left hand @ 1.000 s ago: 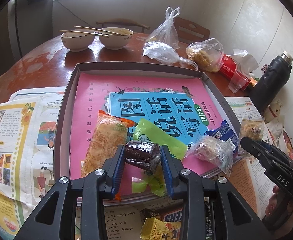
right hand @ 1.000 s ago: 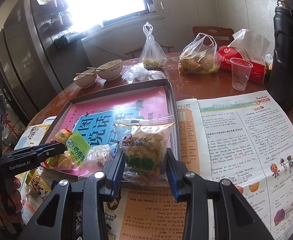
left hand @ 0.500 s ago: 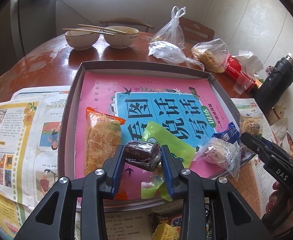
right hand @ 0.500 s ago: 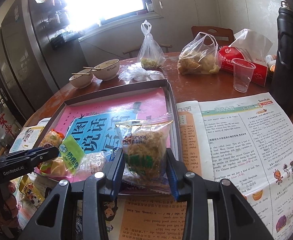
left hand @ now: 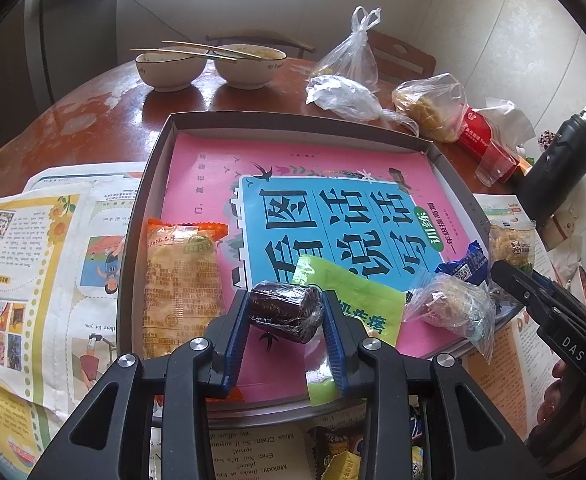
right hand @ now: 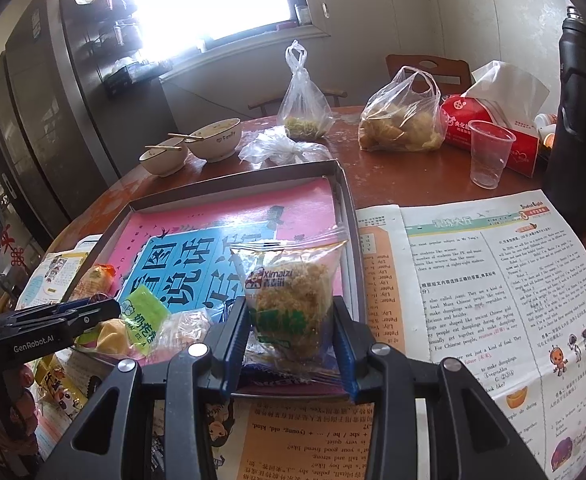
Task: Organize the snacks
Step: 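Lower and release the brown roll with the left tool while the right releases the crispy-snack bag in the tray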
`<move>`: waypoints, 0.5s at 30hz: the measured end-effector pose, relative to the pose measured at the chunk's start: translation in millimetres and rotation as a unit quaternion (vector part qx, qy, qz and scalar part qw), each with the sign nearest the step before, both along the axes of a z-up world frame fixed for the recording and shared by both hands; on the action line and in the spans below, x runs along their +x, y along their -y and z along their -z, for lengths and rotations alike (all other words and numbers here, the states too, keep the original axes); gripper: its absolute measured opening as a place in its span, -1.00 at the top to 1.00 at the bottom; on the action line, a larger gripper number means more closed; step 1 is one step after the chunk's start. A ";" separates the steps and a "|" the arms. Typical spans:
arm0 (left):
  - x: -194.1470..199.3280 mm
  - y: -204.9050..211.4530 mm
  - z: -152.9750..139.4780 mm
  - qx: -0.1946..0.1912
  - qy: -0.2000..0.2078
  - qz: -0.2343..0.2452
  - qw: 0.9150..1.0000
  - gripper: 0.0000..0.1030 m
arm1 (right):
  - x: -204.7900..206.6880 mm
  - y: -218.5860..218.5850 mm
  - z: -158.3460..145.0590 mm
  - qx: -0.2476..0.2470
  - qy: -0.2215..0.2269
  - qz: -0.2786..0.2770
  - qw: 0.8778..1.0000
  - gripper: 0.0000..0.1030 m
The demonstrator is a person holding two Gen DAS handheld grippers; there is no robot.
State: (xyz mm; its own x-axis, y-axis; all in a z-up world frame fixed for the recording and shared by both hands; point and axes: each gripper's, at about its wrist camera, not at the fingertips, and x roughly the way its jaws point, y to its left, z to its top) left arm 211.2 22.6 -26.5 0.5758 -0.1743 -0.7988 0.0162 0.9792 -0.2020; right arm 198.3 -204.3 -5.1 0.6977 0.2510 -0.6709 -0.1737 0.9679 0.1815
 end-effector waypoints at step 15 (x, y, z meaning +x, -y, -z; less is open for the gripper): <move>-0.8 2.7 -0.9 0.005 -0.002 -0.002 1.000 0.29 | -5.9 -13.7 0.1 0.001 0.008 -0.031 1.000 0.21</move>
